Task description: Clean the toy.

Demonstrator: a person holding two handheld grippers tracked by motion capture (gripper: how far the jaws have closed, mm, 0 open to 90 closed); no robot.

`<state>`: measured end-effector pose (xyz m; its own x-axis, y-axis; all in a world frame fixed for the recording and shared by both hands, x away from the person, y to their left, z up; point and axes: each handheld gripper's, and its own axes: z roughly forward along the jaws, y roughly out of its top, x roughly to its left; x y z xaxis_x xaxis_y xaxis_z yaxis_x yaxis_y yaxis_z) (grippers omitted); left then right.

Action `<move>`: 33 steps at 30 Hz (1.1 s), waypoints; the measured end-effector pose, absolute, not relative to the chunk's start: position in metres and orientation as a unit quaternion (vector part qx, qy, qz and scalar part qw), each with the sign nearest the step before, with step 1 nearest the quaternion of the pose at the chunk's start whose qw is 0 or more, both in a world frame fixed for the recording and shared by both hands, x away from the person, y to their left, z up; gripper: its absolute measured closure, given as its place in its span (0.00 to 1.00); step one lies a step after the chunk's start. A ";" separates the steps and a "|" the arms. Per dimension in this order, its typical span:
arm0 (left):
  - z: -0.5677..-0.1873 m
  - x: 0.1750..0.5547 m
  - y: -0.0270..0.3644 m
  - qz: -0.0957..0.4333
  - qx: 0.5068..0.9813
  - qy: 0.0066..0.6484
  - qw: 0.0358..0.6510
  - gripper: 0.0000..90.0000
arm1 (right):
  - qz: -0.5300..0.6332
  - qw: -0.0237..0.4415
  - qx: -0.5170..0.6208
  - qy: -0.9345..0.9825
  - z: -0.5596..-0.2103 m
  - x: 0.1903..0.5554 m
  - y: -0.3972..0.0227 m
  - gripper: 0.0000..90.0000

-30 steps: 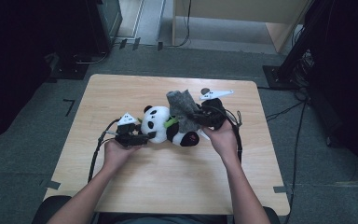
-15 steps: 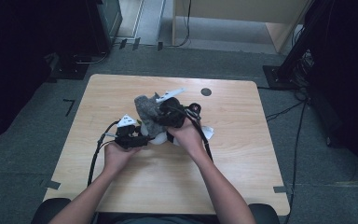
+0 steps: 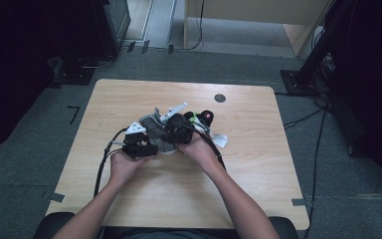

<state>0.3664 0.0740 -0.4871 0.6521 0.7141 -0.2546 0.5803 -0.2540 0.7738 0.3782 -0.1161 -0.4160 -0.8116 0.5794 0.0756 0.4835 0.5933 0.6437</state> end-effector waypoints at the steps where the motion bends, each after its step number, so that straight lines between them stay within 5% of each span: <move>1: -0.487 0.367 0.074 0.073 0.788 0.411 0.453 0.37 | 0.339 0.073 0.299 0.889 -0.417 0.376 -0.119 0.91; 33: -0.488 0.368 0.067 0.076 0.790 0.404 0.454 0.38 | 0.372 0.120 0.366 0.844 -0.408 0.361 -0.217 0.91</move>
<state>0.3684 0.0672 -0.4880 0.6623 0.7071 -0.2476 0.5697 -0.2607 0.7794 0.3608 -0.2171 -0.4075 -0.7027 0.7079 0.0705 0.5295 0.4543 0.7164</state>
